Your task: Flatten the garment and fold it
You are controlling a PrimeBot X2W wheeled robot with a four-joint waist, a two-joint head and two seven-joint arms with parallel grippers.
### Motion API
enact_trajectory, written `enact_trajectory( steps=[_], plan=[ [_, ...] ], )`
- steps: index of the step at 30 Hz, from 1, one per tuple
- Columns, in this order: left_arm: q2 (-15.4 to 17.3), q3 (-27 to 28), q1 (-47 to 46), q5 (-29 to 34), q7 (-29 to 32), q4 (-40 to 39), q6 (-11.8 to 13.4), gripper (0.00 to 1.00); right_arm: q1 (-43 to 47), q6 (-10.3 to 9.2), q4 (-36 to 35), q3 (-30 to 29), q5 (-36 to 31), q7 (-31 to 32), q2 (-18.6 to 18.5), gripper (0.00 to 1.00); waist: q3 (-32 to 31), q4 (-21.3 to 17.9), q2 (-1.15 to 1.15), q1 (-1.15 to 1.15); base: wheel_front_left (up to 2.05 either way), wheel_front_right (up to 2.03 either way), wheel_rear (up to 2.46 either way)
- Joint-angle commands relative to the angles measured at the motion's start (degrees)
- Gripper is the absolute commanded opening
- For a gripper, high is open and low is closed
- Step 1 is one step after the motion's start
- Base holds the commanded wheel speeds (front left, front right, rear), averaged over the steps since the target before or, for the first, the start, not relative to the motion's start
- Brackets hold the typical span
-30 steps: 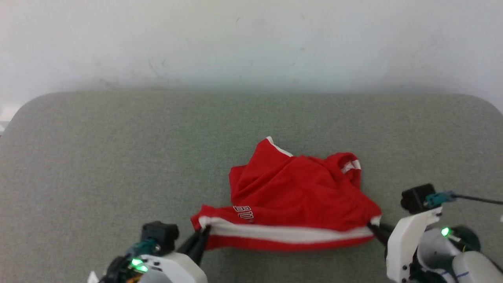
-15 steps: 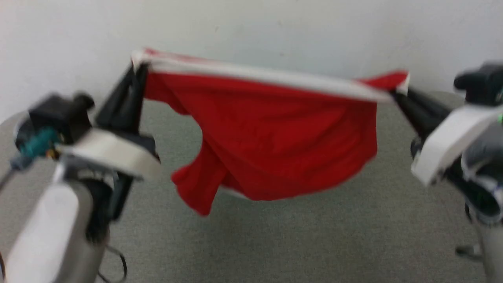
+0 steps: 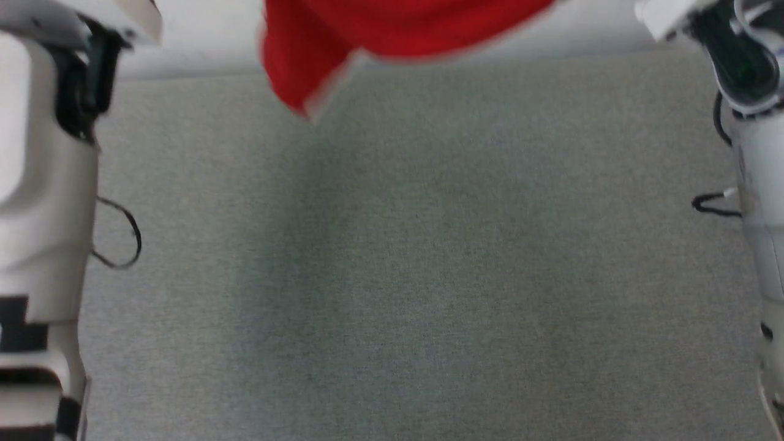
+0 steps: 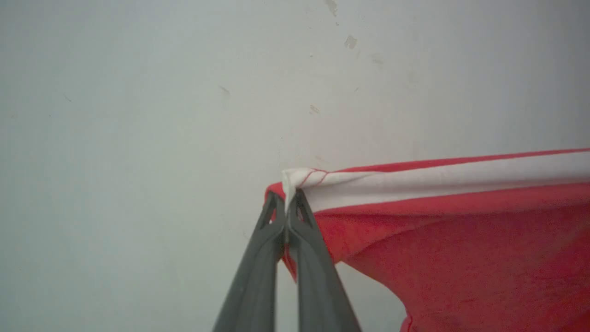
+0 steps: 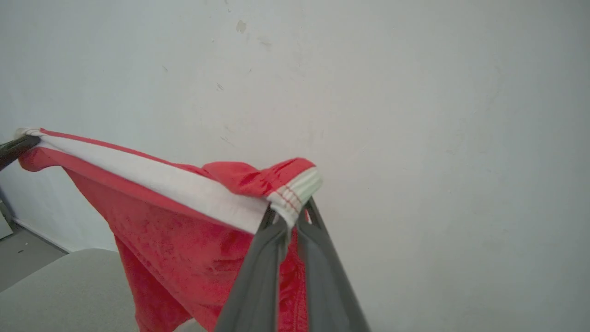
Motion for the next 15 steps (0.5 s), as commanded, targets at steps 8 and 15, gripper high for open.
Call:
enact_trajectory(
  steps=[8, 15],
  plan=[
    [-2.1, -0.9, -7.0, 1.8, -6.7, 17.3, -0.7, 0.0, -5.8, -0.23, 16.8, 5.7, 1.2, -11.1, 0.5, 0.0, 7.6, -2.0, 0.0, -0.02, 0.0, 0.0, 0.0],
    [-6.4, -1.3, -3.4, -0.7, -9.4, 28.2, -2.7, 0.0, -1.3, -0.23, 26.3, 13.0, 5.5, -16.0, 2.1, 0.0, 7.4, -1.2, 0.0, -0.02, 0.0, 0.0, 0.0]
  ],
)
